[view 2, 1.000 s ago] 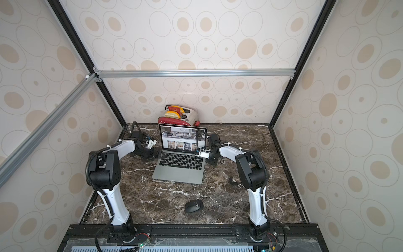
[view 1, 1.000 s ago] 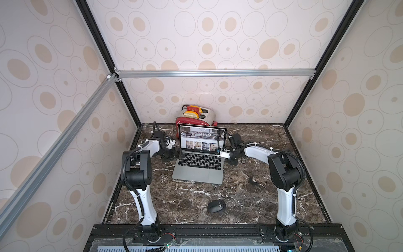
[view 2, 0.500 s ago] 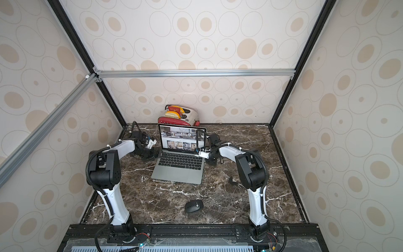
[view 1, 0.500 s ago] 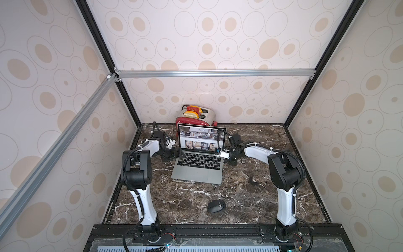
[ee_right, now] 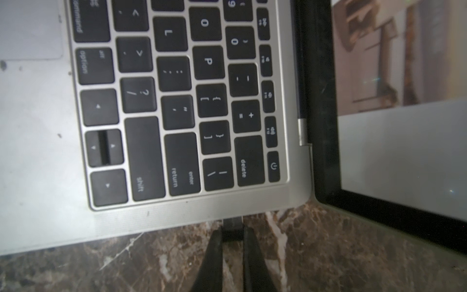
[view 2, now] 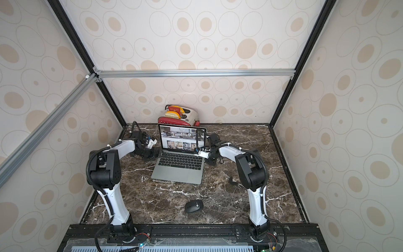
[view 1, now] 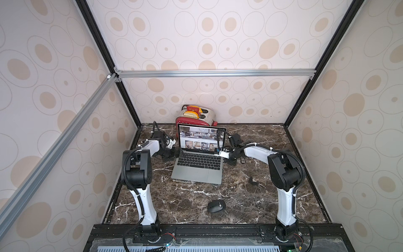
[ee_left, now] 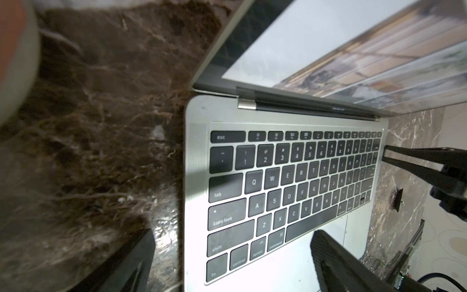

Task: Insert the wireless mouse receiver into the laptop
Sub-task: Insert the USB plug into the USB port.

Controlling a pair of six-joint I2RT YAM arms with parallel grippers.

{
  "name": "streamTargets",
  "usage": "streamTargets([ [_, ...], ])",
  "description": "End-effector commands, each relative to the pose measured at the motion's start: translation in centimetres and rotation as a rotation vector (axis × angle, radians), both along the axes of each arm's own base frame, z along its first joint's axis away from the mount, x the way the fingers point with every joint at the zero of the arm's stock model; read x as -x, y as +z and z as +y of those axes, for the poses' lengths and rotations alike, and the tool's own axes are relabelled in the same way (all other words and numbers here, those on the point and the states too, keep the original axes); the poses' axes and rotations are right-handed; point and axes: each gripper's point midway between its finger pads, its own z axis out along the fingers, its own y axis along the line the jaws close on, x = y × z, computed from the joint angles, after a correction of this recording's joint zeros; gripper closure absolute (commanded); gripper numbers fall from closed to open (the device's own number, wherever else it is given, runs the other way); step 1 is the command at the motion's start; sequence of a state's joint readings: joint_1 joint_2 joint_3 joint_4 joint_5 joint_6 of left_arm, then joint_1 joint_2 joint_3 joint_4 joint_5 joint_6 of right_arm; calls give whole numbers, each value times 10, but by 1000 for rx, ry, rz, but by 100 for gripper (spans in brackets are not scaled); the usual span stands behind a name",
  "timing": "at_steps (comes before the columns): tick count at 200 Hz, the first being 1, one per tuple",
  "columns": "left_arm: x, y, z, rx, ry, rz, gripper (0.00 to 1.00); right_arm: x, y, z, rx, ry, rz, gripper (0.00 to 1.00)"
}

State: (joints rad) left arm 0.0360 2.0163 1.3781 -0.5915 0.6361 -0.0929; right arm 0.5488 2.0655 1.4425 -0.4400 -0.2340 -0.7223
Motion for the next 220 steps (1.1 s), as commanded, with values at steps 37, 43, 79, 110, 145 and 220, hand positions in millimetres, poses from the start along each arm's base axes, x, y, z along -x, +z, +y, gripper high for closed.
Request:
streamTargets([
  [37, 32, -46, -15, -1, -28, 178, 1, -4, 12, 29, -88, 54, -17, 100],
  [43, 32, -47, -15, 0, -29, 180, 1, -4, 10, 30, -89, 56, -15, 100],
  [79, 32, -43, -16, 3, -31, 172, 1, -3, 8, 29, -72, 52, -9, 98],
  [110, 31, -42, -17, 6, -30, 170, 1, -1, 16, 24, -59, 54, -22, 74],
  [145, 30, -38, -17, 9, -27, 161, 1, 6, 31, 17, -54, 50, -33, 66],
  [220, 20, -30, -18, 17, -7, 111, 1, 6, 24, -15, 2, -63, -10, 100],
])
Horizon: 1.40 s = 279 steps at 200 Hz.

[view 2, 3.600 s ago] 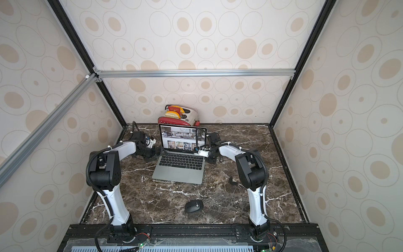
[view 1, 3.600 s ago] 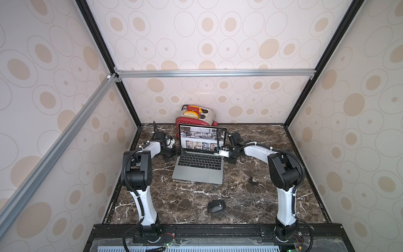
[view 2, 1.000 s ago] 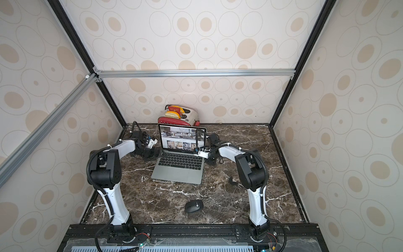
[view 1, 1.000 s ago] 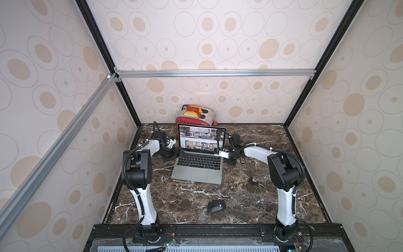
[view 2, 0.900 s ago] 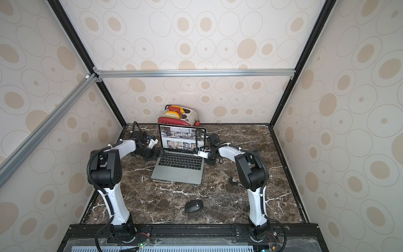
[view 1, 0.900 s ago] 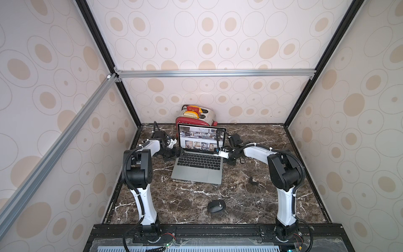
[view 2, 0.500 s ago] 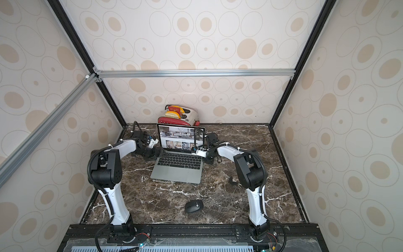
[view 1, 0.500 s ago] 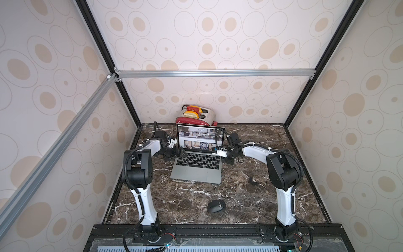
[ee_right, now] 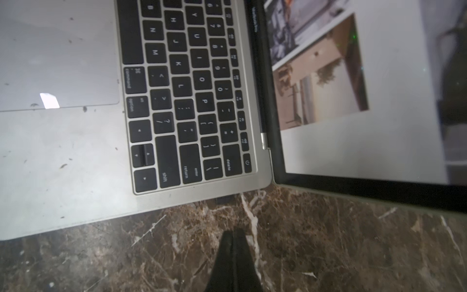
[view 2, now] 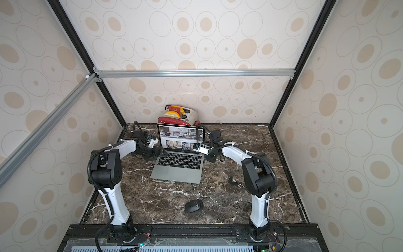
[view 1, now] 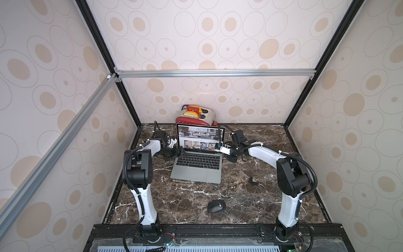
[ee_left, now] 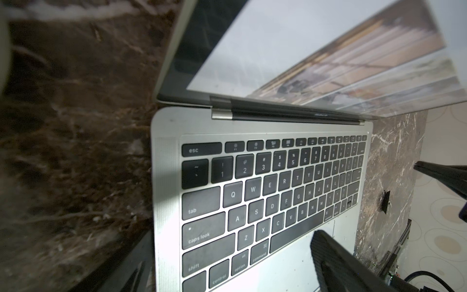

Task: Insert the wireless mouse receiver into the laptop
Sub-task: Insert the USB plug into the USB port.

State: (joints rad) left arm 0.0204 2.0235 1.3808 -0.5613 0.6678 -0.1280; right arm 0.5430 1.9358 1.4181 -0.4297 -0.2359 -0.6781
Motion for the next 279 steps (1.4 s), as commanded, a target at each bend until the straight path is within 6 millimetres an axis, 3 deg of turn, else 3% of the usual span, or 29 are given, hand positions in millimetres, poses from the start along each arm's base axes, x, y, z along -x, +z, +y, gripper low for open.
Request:
streamTargets([
  [1, 25, -33, -7, -21, -14, 118, 1, 9, -29, -15, 73, -22, 73, 100],
  [40, 25, -32, -5, -28, -11, 115, 1, 8, -47, -12, 77, -26, 100, 100],
  [119, 24, -25, -4, -36, 2, 95, 1, 4, -55, -6, 125, -17, 104, 97],
  [140, 23, -16, -1, -53, 11, 75, 1, 2, -44, -2, 107, -35, 99, 92],
  [161, 26, -2, 4, -79, 34, 42, 1, 1, -11, -5, 81, -90, 62, 77],
  [187, 44, 19, -3, -141, 22, -21, 1, 20, 28, -16, 44, -214, 73, 65],
  [210, 72, 33, -30, -192, -55, -82, 1, 49, 47, -26, 13, -345, 106, 56],
  [235, 104, 43, -58, -251, -137, -160, 1, 78, 61, -50, 9, -541, 165, 52],
  [265, 115, 67, -65, -263, -140, -254, 1, 101, 61, -81, -13, -674, 157, 52],
  [279, 133, 73, -79, -289, -226, -285, 1, 111, 61, -91, -37, -724, 161, 51],
])
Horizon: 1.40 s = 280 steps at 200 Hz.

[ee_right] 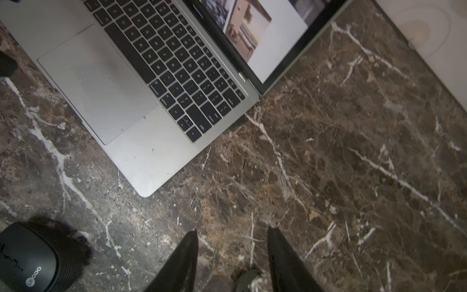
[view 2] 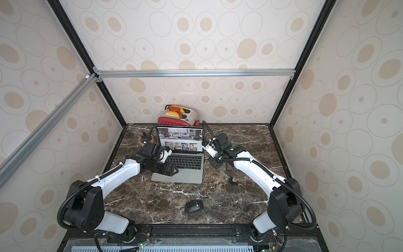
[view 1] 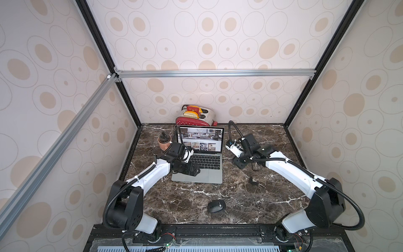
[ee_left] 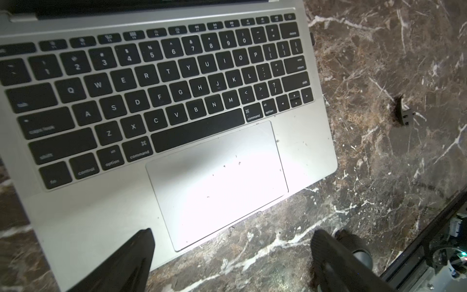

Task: Insert the wireless mouse receiver into the laptop
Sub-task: Insert the USB plug into the USB port, then pick up the mouse from the center of the board.

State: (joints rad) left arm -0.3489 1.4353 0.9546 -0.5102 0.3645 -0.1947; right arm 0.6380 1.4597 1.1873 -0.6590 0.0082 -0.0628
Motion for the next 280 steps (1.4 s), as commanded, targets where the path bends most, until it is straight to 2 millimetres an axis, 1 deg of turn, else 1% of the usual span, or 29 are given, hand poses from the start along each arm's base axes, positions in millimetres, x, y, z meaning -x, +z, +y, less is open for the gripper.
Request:
streamTargets([
  [1, 10, 12, -4, -66, -38, -67, 1, 22, -14, -29, 16, -170, 65, 51],
  [11, 29, 13, -20, -89, -114, -89, 1, 29, -16, -32, -7, -175, 67, 49],
  [26, 57, 12, -46, -56, -213, -99, 1, 35, -17, -40, -12, -198, 54, 45],
  [35, 77, 12, -61, -64, -290, -122, 1, 36, -16, -46, -3, -210, 35, 38],
  [48, 104, 8, -80, -69, -392, -135, 1, 34, -13, -54, 15, -233, 4, 30],
  [71, 146, 0, -101, -96, -542, -145, 1, 33, -8, -60, 12, -244, -28, 22],
  [73, 147, -1, -100, -103, -547, -150, 1, 33, -8, -61, 13, -243, -28, 22],
  [75, 153, -2, -103, -106, -569, -154, 1, 33, -8, -61, 11, -243, -29, 21],
  [84, 166, -8, -108, -125, -625, -169, 1, 33, -7, -61, 4, -241, -33, 20],
  [94, 173, -14, -110, -140, -642, -179, 1, 33, -7, -61, 4, -242, -32, 20],
  [108, 186, -20, -119, -86, -704, -179, 1, 33, -9, -60, 0, -238, -25, 20],
  [119, 189, -18, -127, -61, -736, -231, 1, 33, -10, -57, -10, -231, -18, 21],
  [140, 179, -17, -131, -91, -768, -317, 1, 36, -14, -54, -20, -218, 3, 20],
  [156, 170, -23, -135, -119, -784, -380, 1, 36, -14, -54, -22, -216, 0, 20],
  [172, 167, -29, -141, -116, -799, -414, 1, 36, -13, -57, -17, -221, -8, 21],
  [183, 169, -36, -144, -111, -821, -408, 1, 36, -12, -59, -14, -227, -11, 21],
  [202, 179, -43, -149, -86, -868, -371, 1, 35, -13, -64, -9, -240, -15, 20],
  [224, 188, -50, -152, -69, -903, -321, 6, 34, -16, -66, -5, -247, -5, 20],
  [242, 187, -57, -151, -87, -901, -299, 10, 32, -18, -65, -4, -248, 2, 20],
  [259, 181, -63, -151, -126, -863, -272, 20, 31, -18, -64, 1, -244, 3, 20],
  [280, 182, -72, -154, -117, -862, -255, 20, 28, -17, -66, 18, -244, -1, 21],
])
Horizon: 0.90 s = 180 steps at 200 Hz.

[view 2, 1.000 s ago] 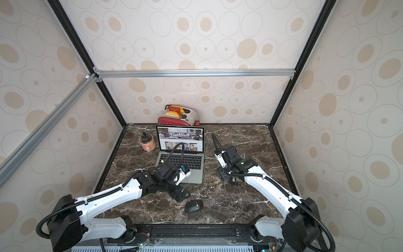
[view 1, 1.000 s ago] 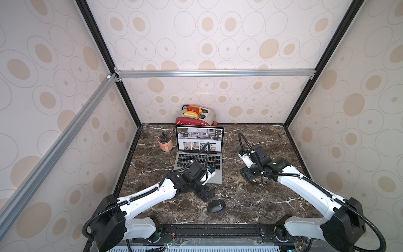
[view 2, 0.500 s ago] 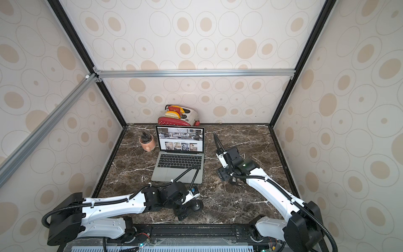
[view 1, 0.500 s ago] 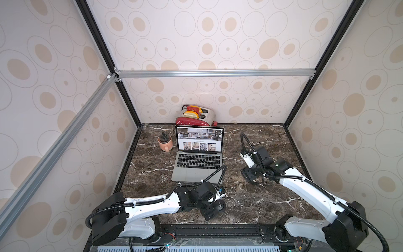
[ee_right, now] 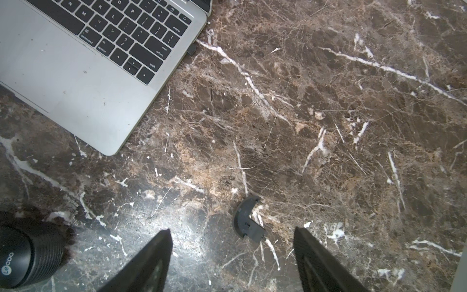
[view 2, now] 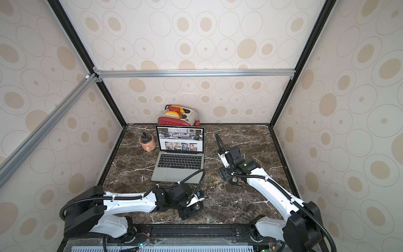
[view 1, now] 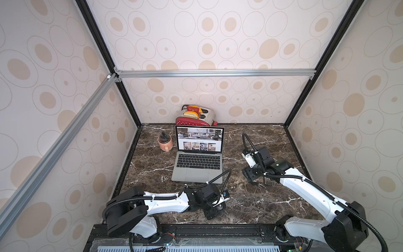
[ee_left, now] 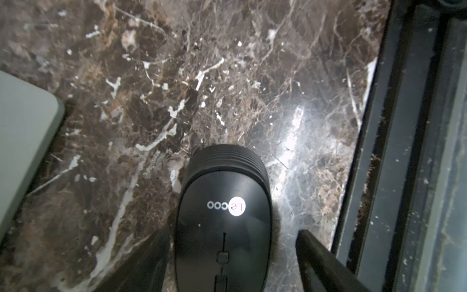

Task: Insert the wireless mouse receiver into the laptop
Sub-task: Pick up the mouse from the center of the board.

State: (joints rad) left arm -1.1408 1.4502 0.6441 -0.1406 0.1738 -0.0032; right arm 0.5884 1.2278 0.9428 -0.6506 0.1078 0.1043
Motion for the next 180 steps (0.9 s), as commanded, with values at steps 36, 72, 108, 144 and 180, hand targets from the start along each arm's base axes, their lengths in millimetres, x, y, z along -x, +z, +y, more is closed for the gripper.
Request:
streamTargets([
  [36, -1, -12, -8, -25, -3, 15, 21, -4, 3, -2, 22, 3, 4, 20],
  [72, -3, -10, -11, -24, 1, 10, 24, -5, 2, -4, 29, -1, 3, 21],
  [108, -2, -12, -5, -43, -1, 5, 30, -5, 1, -6, 31, -11, 4, 20],
  [144, -4, -12, -3, -43, 7, -5, 35, -5, 0, -9, 30, -22, 5, 20],
  [180, -4, -11, -5, -35, 4, -6, 39, -5, 0, -11, 31, -35, 5, 20],
])
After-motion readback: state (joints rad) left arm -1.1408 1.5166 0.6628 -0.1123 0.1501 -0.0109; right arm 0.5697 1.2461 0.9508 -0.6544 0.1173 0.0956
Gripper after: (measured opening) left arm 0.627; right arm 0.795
